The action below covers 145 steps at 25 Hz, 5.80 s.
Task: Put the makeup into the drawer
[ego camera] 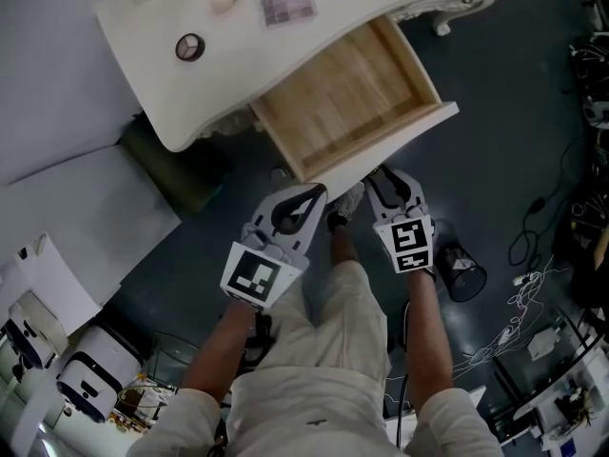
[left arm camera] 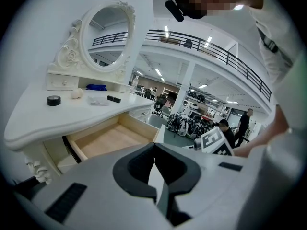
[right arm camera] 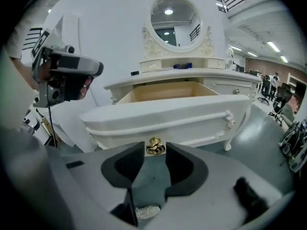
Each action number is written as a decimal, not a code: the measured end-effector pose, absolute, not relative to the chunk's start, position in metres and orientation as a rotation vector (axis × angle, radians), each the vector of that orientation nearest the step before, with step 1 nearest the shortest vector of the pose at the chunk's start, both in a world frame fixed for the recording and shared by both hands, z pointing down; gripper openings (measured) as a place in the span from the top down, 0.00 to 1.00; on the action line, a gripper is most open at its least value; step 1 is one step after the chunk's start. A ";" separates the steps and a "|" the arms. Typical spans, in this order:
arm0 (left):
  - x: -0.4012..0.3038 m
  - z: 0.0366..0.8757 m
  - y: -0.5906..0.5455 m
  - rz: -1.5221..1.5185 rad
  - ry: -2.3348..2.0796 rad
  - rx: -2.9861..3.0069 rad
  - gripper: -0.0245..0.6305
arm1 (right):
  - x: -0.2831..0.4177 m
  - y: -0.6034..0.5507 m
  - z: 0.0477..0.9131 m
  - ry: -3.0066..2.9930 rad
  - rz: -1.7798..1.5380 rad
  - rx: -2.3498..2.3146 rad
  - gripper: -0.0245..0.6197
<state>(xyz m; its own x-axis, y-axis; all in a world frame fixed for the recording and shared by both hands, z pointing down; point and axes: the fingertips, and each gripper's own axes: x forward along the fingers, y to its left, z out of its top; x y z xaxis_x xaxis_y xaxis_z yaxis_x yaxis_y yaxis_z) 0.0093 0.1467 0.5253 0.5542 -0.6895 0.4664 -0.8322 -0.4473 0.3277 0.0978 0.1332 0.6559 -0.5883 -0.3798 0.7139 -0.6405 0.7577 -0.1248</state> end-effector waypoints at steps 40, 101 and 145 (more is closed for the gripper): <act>-0.006 0.388 0.164 0.349 -1.252 2.296 0.95 | 0.051 0.162 0.392 -2.479 0.507 0.924 0.94; -0.250 0.539 -0.022 0.715 -1.528 2.023 0.50 | -0.086 0.129 0.444 -2.287 0.674 1.019 0.94; -0.192 0.533 -0.011 0.808 -1.451 1.988 0.63 | -0.042 0.135 0.454 -2.294 0.715 1.071 0.94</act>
<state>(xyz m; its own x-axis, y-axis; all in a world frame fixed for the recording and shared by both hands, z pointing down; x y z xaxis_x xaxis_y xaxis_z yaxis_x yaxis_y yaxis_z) -0.1917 -0.0112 0.5325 0.2389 -0.6324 0.7368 -0.9594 -0.2711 0.0784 -0.0417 0.1354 0.4540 -0.5620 -0.5316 0.6337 -0.7975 0.5514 -0.2449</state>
